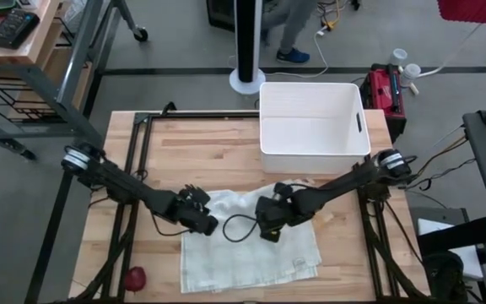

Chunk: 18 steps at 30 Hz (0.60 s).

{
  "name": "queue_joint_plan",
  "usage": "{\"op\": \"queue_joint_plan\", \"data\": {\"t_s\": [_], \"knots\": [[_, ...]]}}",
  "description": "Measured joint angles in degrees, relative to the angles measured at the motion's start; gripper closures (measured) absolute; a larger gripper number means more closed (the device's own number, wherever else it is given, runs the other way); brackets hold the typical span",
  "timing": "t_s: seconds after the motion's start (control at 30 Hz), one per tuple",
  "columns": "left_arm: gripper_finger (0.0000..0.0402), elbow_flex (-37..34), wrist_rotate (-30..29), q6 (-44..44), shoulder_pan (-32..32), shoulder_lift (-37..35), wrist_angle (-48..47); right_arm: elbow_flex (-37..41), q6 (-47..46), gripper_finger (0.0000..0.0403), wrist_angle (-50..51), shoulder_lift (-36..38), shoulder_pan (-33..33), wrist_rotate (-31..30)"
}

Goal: Fold towel
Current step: Fold the white checkered towel

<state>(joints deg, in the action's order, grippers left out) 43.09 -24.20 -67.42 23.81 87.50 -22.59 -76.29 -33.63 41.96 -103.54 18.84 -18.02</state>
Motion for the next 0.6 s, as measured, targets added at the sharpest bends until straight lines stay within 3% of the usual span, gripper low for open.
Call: {"op": "queue_joint_plan", "data": {"t_s": [0.2, 0.3, 0.6], "knots": [[0.0399, 0.2, 4.5, -4.6, -0.1, 5.6, -1.6, 2.3, -0.4, 0.0403, 2.5, -3.1, -3.1, 0.0], [0.0398, 0.3, 5.8, -7.7, 0.3, 6.7, -3.0, 3.4, -3.1, 0.0403, 8.5, -3.4, -3.9, 0.0], [0.04, -0.1, 8.8, -11.0, 2.2, -0.3, -11.8, 7.1, -10.4, 0.0403, 17.9, -1.4, -4.0, -2.9]]}}
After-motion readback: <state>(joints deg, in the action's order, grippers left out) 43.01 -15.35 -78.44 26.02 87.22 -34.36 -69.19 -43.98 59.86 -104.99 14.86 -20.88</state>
